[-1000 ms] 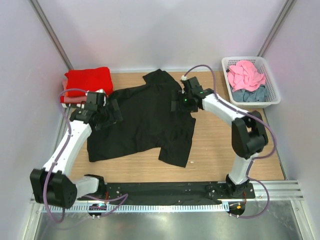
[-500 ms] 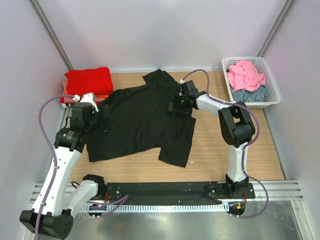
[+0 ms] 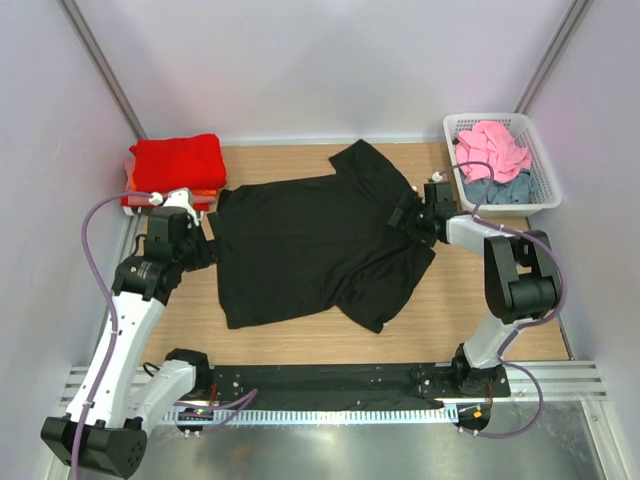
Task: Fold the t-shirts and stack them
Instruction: Flatten the tshirt out
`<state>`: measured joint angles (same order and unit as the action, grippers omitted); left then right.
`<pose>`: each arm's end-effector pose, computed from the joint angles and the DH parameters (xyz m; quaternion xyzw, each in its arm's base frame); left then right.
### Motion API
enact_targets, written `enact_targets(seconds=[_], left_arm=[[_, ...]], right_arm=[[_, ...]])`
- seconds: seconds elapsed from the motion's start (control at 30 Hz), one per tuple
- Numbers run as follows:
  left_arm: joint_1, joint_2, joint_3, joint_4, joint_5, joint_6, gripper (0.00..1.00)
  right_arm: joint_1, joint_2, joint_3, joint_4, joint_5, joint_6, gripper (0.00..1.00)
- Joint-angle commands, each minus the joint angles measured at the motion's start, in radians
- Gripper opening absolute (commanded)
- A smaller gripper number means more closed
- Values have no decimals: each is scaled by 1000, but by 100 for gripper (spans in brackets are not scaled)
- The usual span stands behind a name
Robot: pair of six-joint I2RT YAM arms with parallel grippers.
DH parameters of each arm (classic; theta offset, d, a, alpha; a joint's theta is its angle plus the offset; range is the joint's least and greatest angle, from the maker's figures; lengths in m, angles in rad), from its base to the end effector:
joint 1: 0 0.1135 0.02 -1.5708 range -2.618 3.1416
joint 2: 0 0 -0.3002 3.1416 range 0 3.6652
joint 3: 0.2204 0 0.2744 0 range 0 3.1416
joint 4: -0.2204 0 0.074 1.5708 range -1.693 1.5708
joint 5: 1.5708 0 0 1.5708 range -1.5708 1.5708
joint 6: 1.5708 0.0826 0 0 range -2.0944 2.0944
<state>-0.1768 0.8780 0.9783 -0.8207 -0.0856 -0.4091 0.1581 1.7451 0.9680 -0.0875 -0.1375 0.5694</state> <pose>0.2042 -0.0293 0.3279 -0.1230 0.9019 -0.0817 0.4058 0.3993 0.0751 0.1456 0.1679 0.9212 0.1830 0.2995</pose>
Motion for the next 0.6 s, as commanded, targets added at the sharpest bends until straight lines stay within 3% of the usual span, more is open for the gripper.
enact_targets(seconds=[0.0, 0.2, 0.33, 0.57], left_arm=[[-3, 1, 2, 34, 7, 21, 95], [-3, 13, -1, 31, 17, 15, 95], [-4, 39, -4, 17, 26, -3, 92], [-9, 65, -3, 15, 33, 3, 92]], right_arm=[[-2, -2, -106, -172, 116, -12, 97], [-2, -146, -175, -202, 205, 7, 100], [11, -232, -105, -265, 205, -34, 100], [179, -476, 23, -495, 340, -28, 100]])
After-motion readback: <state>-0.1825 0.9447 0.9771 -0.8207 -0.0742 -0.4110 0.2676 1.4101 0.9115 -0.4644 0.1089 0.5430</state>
